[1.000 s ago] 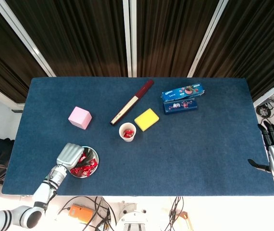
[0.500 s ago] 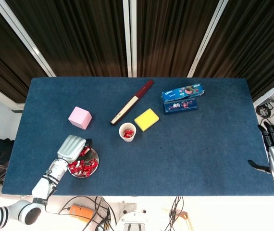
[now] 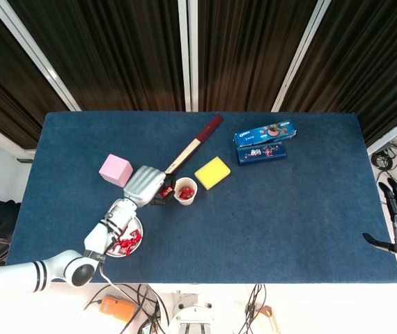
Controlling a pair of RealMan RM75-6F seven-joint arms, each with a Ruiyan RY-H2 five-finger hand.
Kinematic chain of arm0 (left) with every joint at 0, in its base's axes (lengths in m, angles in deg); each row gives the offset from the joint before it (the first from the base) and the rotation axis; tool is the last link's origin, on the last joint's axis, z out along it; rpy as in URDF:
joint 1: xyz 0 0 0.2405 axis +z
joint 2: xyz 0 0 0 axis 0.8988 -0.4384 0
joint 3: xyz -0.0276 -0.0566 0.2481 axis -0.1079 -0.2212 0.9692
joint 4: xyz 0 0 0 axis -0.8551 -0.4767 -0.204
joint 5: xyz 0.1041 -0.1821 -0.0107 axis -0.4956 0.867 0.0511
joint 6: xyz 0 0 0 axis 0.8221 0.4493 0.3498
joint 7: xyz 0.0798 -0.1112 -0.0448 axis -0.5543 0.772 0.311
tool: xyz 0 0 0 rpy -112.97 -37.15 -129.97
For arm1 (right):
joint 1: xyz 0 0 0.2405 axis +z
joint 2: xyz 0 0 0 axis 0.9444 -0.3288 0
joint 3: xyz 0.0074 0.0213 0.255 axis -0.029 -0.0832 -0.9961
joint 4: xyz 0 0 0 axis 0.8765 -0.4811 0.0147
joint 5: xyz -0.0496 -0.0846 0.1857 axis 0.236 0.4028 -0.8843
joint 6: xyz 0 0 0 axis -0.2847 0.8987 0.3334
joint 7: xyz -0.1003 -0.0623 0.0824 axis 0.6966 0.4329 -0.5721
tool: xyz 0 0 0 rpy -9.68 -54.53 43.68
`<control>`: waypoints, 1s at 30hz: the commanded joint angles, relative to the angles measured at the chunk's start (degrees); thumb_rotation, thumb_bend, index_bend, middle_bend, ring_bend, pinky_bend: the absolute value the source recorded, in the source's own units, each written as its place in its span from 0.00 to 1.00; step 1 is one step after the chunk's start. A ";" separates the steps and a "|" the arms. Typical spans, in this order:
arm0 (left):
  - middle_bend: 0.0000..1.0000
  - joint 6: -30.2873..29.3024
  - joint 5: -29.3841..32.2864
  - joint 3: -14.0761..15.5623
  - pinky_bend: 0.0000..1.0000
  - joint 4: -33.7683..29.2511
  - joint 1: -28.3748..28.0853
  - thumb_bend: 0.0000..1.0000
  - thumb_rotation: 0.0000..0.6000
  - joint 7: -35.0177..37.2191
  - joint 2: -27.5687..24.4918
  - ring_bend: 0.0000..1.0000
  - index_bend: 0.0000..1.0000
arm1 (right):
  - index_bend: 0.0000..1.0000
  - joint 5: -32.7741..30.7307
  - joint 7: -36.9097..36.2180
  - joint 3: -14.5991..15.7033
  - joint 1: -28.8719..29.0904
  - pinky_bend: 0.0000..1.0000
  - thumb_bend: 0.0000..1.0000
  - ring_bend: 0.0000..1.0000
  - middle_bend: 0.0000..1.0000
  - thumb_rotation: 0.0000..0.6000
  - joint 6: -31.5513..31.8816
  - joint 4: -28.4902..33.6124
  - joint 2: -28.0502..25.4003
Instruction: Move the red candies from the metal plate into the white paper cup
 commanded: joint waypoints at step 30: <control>0.99 -9.02 2.98 1.89 0.89 -2.98 -0.46 0.17 0.90 -2.29 -1.76 0.93 0.37 | 0.00 -0.07 -1.03 -0.30 -0.07 0.00 0.02 0.00 0.00 1.00 -0.01 -0.85 0.09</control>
